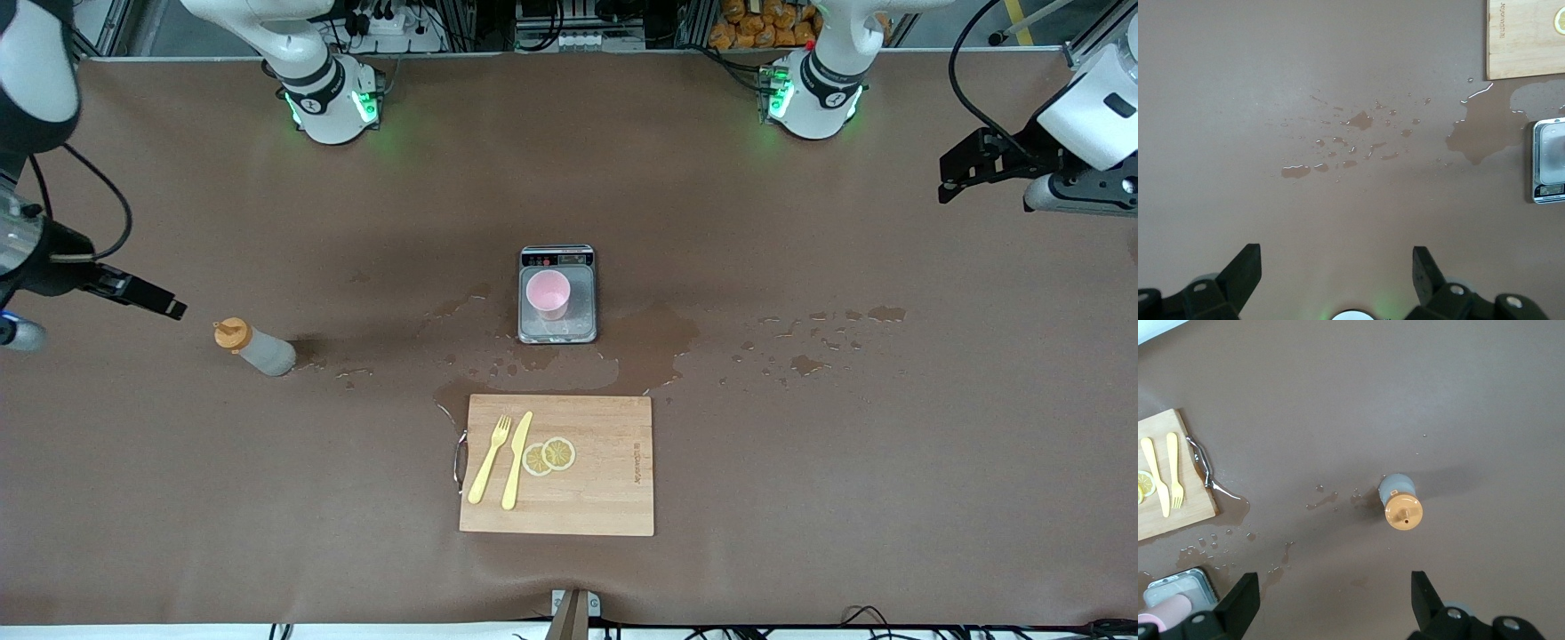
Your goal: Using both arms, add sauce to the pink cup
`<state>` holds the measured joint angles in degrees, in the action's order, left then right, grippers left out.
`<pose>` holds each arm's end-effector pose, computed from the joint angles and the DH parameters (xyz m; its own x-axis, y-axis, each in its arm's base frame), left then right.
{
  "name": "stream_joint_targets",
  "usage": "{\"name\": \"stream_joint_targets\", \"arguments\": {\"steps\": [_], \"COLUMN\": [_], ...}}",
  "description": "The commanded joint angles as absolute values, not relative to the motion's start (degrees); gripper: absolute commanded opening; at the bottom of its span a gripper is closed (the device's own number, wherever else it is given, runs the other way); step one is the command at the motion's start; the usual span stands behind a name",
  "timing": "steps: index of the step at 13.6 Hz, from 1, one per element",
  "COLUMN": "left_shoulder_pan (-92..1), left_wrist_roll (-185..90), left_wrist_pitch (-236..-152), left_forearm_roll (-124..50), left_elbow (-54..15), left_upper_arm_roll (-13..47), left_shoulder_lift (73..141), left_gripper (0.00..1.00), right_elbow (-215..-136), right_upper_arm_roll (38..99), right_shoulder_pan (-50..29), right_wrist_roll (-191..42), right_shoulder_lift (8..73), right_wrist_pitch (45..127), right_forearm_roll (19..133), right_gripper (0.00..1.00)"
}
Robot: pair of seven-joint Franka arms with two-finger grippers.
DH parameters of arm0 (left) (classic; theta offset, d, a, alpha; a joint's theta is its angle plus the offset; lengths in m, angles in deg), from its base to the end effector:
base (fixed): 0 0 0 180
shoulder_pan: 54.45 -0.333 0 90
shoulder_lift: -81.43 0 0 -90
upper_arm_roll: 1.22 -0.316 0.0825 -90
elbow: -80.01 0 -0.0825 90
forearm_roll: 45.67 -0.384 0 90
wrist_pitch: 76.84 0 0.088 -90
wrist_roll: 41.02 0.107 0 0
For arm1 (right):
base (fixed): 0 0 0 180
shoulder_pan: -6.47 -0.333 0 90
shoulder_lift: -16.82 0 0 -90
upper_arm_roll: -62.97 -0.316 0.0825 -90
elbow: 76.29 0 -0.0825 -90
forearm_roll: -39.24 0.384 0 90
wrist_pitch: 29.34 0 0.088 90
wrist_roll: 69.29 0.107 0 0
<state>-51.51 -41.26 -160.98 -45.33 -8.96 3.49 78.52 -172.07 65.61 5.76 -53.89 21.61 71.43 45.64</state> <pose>0.5232 -0.0723 0.6515 0.9910 -0.1293 -0.0337 -0.1293 -0.9916 0.0016 0.5897 -0.0091 0.5455 0.9484 -0.3160 -0.0257 -0.3170 -0.9429 -0.1026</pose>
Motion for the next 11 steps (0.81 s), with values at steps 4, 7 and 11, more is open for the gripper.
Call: {"name": "stream_joint_targets", "arguments": {"steps": [4,7,11], "left_shoulder_pan": [-51.55,-51.46,-51.64], "left_wrist_roll": [-41.55,-41.55,-41.37], "left_wrist_pitch": [-159.99,-159.99,-159.99], "left_forearm_roll": [-46.02,-46.02,-46.11], "left_elbow": [-8.06,-8.06,-8.06], "left_upper_arm_roll": [3.62,3.62,3.62], "left_shoulder_lift": [78.79,78.79,78.79], "left_gripper": [1.00,1.00,1.00], "right_elbow": [-179.03,-179.13,-178.43], "right_upper_arm_roll": [62.88,62.96,62.88], "right_shoulder_pan": [8.41,8.58,8.23], "right_wrist_roll": [-53.38,-53.38,-53.47], "right_shoulder_lift": [16.20,16.29,16.46], "right_wrist_pitch": [74.90,75.08,75.87], "right_forearm_roll": [44.16,44.08,43.03], "right_gripper": [1.00,1.00,1.00]}}
